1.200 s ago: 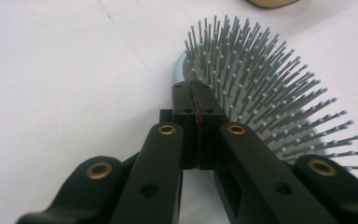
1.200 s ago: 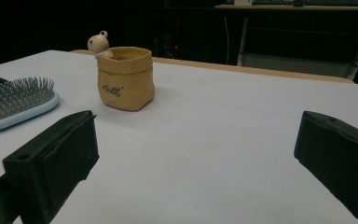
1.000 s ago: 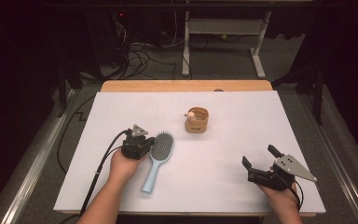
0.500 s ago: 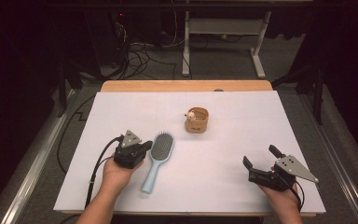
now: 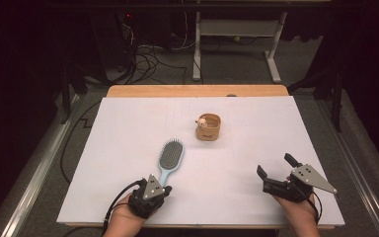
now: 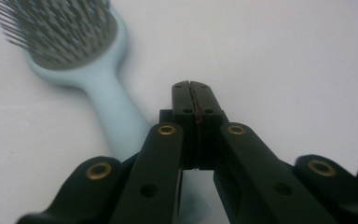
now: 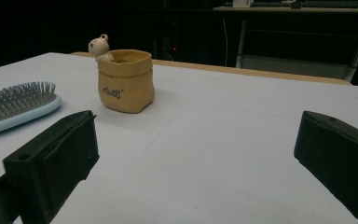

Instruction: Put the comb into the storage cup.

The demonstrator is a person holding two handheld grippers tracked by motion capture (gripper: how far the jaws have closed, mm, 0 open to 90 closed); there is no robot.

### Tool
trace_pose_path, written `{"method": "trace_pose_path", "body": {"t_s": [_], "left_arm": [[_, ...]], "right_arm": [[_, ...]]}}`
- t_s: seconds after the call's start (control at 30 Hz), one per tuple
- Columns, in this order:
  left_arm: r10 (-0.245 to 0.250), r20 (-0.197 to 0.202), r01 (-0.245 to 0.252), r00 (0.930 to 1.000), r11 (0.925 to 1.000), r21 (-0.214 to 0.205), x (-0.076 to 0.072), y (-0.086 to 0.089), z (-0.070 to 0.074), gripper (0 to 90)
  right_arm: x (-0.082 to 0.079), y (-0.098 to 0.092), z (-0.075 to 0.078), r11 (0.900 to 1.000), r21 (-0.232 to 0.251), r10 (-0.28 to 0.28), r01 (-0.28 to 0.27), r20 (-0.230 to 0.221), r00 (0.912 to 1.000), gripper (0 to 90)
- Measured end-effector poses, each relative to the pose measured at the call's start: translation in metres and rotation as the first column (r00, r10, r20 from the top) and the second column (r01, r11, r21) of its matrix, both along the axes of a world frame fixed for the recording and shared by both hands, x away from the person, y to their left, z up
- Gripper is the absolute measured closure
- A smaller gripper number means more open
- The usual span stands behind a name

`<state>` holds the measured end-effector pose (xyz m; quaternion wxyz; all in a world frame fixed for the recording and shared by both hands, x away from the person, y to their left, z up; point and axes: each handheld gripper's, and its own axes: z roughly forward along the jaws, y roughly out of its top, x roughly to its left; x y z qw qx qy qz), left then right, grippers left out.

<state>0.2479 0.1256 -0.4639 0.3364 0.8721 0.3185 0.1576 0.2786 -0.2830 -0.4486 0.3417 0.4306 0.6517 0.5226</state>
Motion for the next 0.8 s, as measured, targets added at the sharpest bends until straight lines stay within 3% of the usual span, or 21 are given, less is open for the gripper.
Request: {"method": "trace_pose_path", "body": {"t_s": [0.17, 0.5, 0.67, 0.8], "left_arm": [[0.006, 0.0, -0.006, 1.0, 0.999, 0.044, -0.003, 0.0, -0.003, 89.9], [0.063, -0.015, -0.062, 0.9979, 0.997, 0.046, 0.005, 0.023, -0.006, 89.9], [0.087, -0.017, -0.087, 0.996, 0.9961, 0.014, 0.008, 0.037, -0.004, 89.8], [0.077, -0.007, -0.078, 0.997, 0.9959, -0.046, 0.008, 0.044, -0.001, 89.8]], "right_arm": [[0.0, -0.001, 0.0, 1.0, 0.003, 0.0, 0.0, -0.001, 1.0, 0.4], [0.0, -0.001, 0.0, 1.0, 0.007, -0.001, 0.001, -0.002, 1.0, 0.4], [0.0, -0.001, 0.0, 1.0, 0.007, 0.001, -0.001, -0.002, 1.0, 0.4], [0.0, -0.001, 0.0, 1.0, 0.007, 0.001, -0.001, -0.002, 1.0, 0.4]]}}
